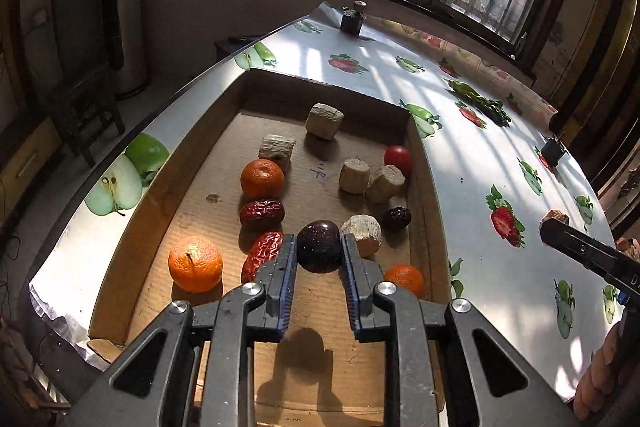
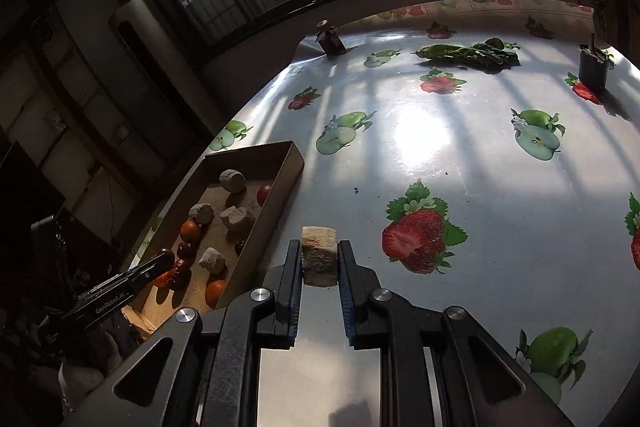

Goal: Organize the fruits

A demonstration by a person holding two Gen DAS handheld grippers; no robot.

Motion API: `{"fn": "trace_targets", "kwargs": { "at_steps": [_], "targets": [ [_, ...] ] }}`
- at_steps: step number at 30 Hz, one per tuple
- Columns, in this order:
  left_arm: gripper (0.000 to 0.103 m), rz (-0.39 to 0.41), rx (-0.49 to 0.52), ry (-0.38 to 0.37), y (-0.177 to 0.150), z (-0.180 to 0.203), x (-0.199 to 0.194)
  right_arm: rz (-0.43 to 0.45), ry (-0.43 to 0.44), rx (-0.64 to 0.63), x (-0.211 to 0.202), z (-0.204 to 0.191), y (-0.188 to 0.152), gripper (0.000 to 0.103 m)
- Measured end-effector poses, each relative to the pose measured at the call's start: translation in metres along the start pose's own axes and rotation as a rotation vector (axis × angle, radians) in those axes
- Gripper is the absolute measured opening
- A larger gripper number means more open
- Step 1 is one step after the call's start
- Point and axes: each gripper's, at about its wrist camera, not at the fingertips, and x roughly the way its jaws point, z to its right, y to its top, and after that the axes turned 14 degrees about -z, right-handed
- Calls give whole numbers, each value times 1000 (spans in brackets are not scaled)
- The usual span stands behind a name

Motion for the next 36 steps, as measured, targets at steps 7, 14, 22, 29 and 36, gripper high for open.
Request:
{"fn": "trace_targets", "kwargs": {
  "at_steps": [7, 14, 22, 29, 36],
  "targets": [
    [21, -18, -25, 4, -1, -10, 8, -102, -9, -203, 55, -82, -21, 19],
    [37, 16, -60, -35, -2, -18, -6, -120, -94, -332, 77, -112, -39, 19],
    [58, 94, -71, 2, -2, -12, -29, -73, -77, -282, 65, -105, -39, 51],
    [82, 230, -27, 110, -7, 23, -58, 80, -91, -82, 15, -61, -48, 67],
    [94, 338, 85, 152, -16, 80, -75, 146, -155, 101, -17, -8, -56, 68]
  ]
}}
